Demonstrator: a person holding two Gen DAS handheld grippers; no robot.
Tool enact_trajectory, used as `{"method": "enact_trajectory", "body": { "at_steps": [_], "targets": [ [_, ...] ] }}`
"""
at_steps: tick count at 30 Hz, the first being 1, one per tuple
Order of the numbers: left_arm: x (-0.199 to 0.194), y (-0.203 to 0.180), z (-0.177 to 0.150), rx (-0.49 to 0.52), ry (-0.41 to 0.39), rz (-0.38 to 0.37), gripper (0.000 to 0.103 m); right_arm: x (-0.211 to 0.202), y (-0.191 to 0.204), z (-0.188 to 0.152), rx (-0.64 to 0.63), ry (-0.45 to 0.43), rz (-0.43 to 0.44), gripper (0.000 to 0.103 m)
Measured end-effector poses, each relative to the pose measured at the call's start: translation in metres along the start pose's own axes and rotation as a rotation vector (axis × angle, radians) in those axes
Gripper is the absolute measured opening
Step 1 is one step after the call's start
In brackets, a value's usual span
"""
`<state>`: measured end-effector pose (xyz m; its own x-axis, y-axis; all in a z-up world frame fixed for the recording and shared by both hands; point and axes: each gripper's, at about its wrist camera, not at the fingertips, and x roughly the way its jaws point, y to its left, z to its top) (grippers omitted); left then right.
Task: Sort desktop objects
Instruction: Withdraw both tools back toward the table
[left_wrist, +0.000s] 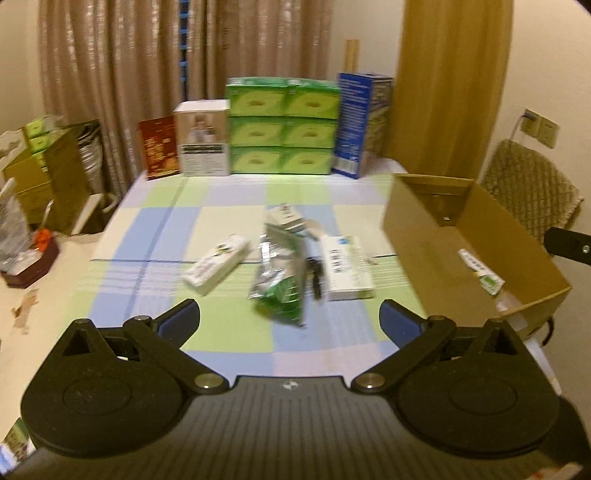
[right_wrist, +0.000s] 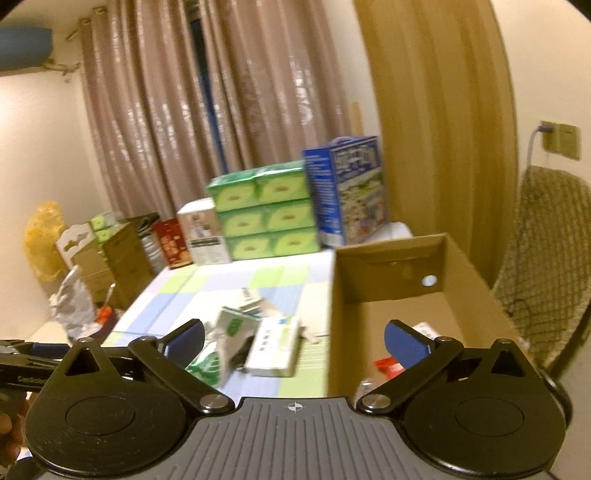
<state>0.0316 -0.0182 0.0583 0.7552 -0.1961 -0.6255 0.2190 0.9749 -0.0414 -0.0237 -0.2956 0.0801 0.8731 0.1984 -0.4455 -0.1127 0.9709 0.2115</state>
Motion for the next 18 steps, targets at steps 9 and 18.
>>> {"method": "enact_trajectory", "body": {
  "at_steps": [9,18],
  "targets": [
    [-0.014,0.049,-0.017,-0.051,0.011,0.07,0.102,0.015,0.04,-0.015,-0.025,0.034,0.065,0.101],
    [-0.011,0.07,-0.023,-0.073,0.025,0.086,0.102,0.03,0.062,-0.029,-0.045,0.075,0.103,0.101]
  ]
}}
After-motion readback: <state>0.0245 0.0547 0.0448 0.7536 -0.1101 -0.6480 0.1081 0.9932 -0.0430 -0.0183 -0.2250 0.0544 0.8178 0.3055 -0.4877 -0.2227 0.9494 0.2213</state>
